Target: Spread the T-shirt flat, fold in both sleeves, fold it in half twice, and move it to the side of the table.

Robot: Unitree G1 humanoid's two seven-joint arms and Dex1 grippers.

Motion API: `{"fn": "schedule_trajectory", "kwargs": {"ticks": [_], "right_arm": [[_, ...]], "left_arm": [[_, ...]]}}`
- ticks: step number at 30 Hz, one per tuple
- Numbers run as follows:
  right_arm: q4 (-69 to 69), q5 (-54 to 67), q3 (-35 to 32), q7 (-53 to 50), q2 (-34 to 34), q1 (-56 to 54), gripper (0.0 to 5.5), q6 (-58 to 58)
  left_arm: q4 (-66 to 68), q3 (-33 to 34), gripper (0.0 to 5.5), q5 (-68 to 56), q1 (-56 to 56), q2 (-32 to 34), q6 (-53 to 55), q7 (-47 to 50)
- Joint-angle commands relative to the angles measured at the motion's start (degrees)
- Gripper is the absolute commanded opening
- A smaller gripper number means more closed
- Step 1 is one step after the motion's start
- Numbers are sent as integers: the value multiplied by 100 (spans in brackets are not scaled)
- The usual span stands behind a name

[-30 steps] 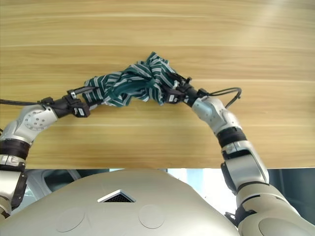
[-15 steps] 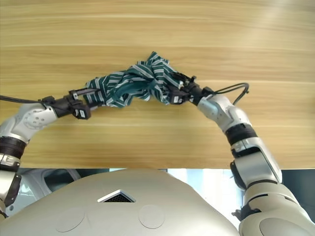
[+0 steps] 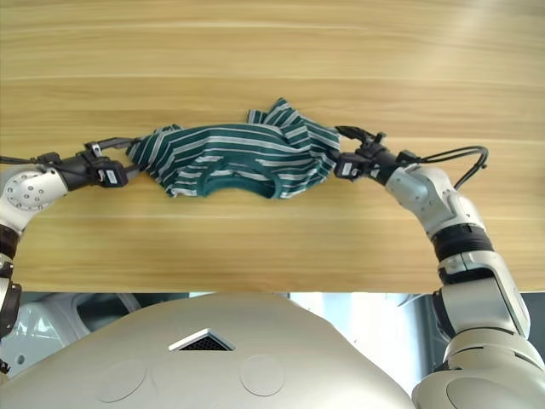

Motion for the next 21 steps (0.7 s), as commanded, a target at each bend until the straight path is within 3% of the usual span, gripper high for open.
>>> {"fn": "schedule_trajectory", "kwargs": {"ticks": [1,8,13,17,21], "right_arm": [[170,150,-171,127,-115,-95,259,-118],[80,958,-295,851,20,27,259,-466],[-515,2363,-594,1789,-109,397,259,-652],[-1060,3112,-815,2374,-208,712,259,-516],[-1352,3003,-758,2801,-345,1075,259,-493]], "left_arm": [[0,-92,259,-467,273,202,-337,-522],[-431,455,259,-2623,246,85,-434,-1320],[323,991,259,-1723,-352,250,-398,-322],[-436,812,259,-2243,198,107,-654,-850],[-1246,433,259,-2137,760,-65,-474,-1127]]}}
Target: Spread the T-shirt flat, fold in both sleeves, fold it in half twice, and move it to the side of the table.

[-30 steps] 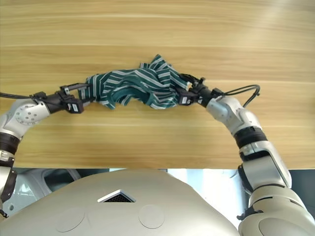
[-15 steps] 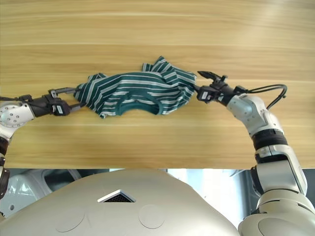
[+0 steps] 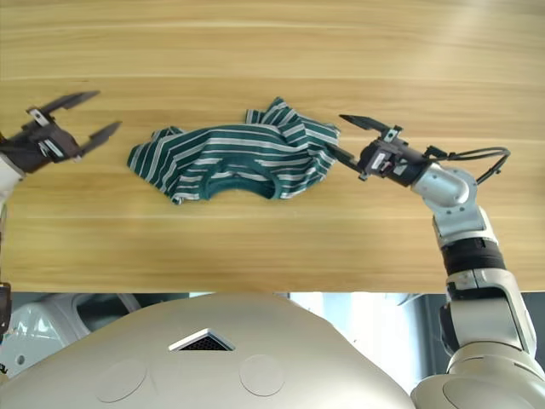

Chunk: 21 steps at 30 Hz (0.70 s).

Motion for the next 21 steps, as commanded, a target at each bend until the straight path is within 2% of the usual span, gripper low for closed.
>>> {"fn": "schedule_trajectory", "kwargs": {"ticks": [1,7,14,21], "right_arm": [[-198,-156,56,331,-159,277,259,40],[-150,-756,344,623,-147,491,259,-83],[146,-2203,687,10,57,351,259,202],[80,-2431,855,-268,127,295,259,247]], "left_arm": [[-629,-319,259,120,433,-130,231,-273],[-1486,-651,259,216,955,-150,544,-565],[-1756,-574,259,488,1106,-105,759,-477],[-2096,-590,259,358,1312,28,823,-613]]}}
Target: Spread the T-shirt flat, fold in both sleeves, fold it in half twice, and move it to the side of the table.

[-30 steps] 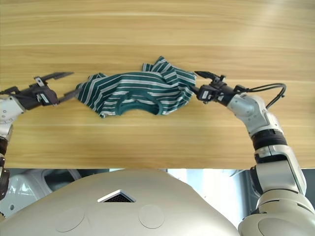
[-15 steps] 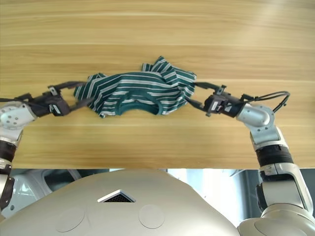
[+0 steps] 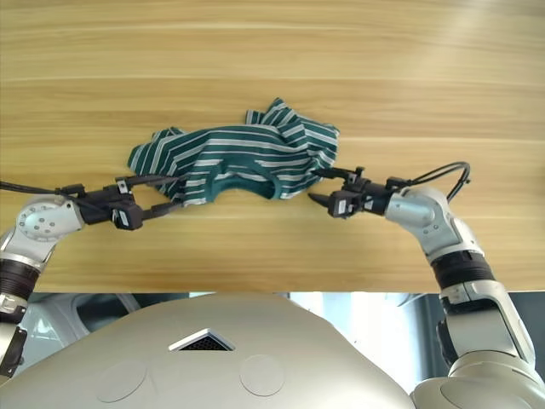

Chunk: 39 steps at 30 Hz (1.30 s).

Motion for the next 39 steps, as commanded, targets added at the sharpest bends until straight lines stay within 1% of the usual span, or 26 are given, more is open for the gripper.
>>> {"fn": "schedule_trajectory", "kwargs": {"ticks": [1,11,14,17,20,22,25,26,29,30,34,39], "right_arm": [[113,-493,224,-25,74,63,259,274],[56,-661,441,-259,157,-40,259,331],[29,-692,464,-278,164,-33,259,338],[-19,-698,504,-253,148,5,259,339],[-69,-690,527,-247,130,31,208,352],[-80,-691,543,-256,122,43,162,360],[-4,-744,545,-324,111,27,109,397],[40,-766,539,-351,106,16,109,418],[116,-796,547,-396,105,-6,34,457],[156,-818,553,-417,114,-28,2,471],[422,-933,561,-556,164,-148,2,528],[673,-913,575,-657,190,-252,0,483]], "left_arm": [[-178,6,259,-7,90,176,85,-132],[-316,-58,259,566,139,42,233,-8],[-184,-8,259,778,17,-107,230,190],[-8,143,259,1119,-181,-320,225,644],[47,155,261,1236,-309,-442,214,880],[72,147,261,1352,-351,-466,218,995],[77,135,261,1448,-354,-455,226,1096],[63,129,261,1452,-347,-449,229,1106],[26,116,261,1466,-327,-422,252,1111],[14,115,261,1469,-317,-411,264,1107],[-14,105,261,1486,-332,-402,326,1094],[-25,90,168,1513,-369,-407,367,1083]]}}
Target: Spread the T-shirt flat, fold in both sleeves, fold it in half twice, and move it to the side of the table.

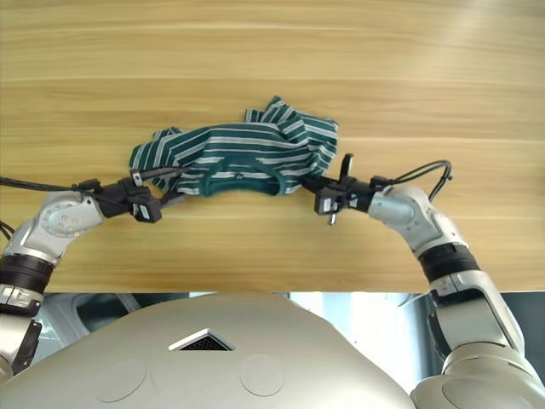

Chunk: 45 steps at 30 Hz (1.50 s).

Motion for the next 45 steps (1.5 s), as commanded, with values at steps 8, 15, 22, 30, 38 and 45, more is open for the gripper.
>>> {"fn": "schedule_trajectory", "kwargs": {"ticks": [8,15,22,30,38,45], "right_arm": [[223,-199,138,123,-82,180,0,204],[-325,569,-69,472,-247,404,0,-32],[-1023,1543,-673,651,-459,456,0,-202],[-2306,3631,-2497,725,-952,-380,0,201],[-3871,6551,-3544,3749,-1564,2725,0,-1263],[-80,3042,-1909,2524,-447,-2119,0,786]], "left_arm": [[-30,-27,36,255,-141,36,135,92],[210,-27,4,410,-294,-22,114,301],[298,168,4,-262,-515,101,-199,335],[-1061,1522,4,-3133,-1484,896,-377,230],[-4464,2129,4,-7164,1858,1828,-342,-2493],[-90,758,4,-5002,-2373,975,1748,-4354]]}}
